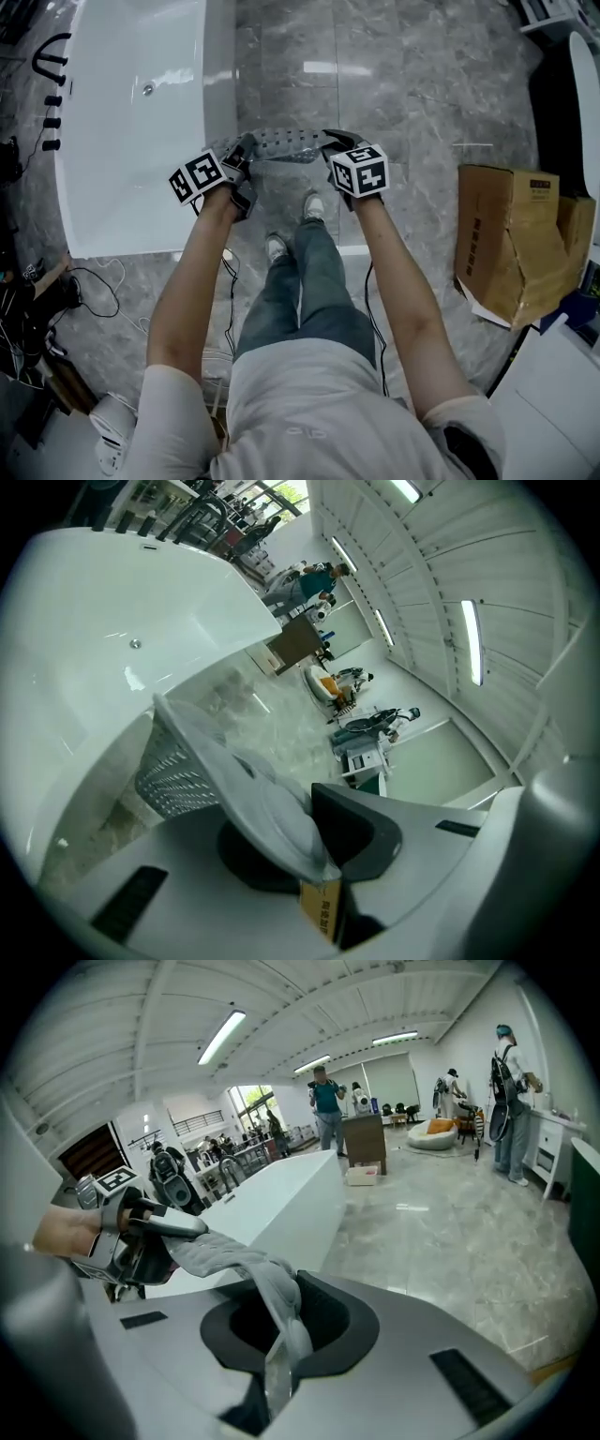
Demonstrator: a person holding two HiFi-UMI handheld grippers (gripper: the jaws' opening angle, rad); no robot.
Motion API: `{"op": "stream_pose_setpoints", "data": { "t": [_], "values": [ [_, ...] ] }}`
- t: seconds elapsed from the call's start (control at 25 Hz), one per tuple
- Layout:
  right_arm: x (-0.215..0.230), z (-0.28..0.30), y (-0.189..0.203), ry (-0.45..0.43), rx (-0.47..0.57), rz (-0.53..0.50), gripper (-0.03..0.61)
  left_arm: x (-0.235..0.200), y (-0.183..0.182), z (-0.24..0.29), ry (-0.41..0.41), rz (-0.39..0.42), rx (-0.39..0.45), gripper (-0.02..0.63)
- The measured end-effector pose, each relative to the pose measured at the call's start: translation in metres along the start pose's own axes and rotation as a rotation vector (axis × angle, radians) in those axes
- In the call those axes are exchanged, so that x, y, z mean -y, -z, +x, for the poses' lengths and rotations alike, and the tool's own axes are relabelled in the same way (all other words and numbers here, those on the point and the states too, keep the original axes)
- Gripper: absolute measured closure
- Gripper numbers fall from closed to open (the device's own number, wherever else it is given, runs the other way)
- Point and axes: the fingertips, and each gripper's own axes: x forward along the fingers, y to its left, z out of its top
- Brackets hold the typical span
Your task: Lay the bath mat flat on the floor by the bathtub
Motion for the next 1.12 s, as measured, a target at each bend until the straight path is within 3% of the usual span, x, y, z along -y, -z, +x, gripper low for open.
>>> {"op": "stream_pose_setpoints", "data": {
  "t": [0.32, 0.56, 0.72, 0.84, 1.12],
  "values": [
    [0.061, 0.069, -0.066, -0.003, 0.066, -0.04, 0.537, -0.005, -0.076, 0.076, -0.045, 0.049, 0.051, 0.561],
    [0.09, 0.107, -0.072, -0.008, 0.124, -0.088, 0.535, -0.025, -0.088, 0.111, -0.073, 0.032, 0.098, 0.561],
    [0.106, 0.155, -0.028, -0.03, 0.094, -0.082, 0.535, -0.083, -0.066, 0.137, -0.129, -0.013, 0.076, 0.561],
    [0.112, 0.185, 0.021, -0.044, 0.016, -0.081, 0.535, -0.13, -0.037, 0.15, -0.168, -0.057, 0.044, 0.561],
    [0.107, 0.206, 0.139, -0.094, -0.152, -0.017, 0.534, -0.201, 0.045, 0.151, -0.227, -0.126, -0.031, 0.561]
  ]
}}
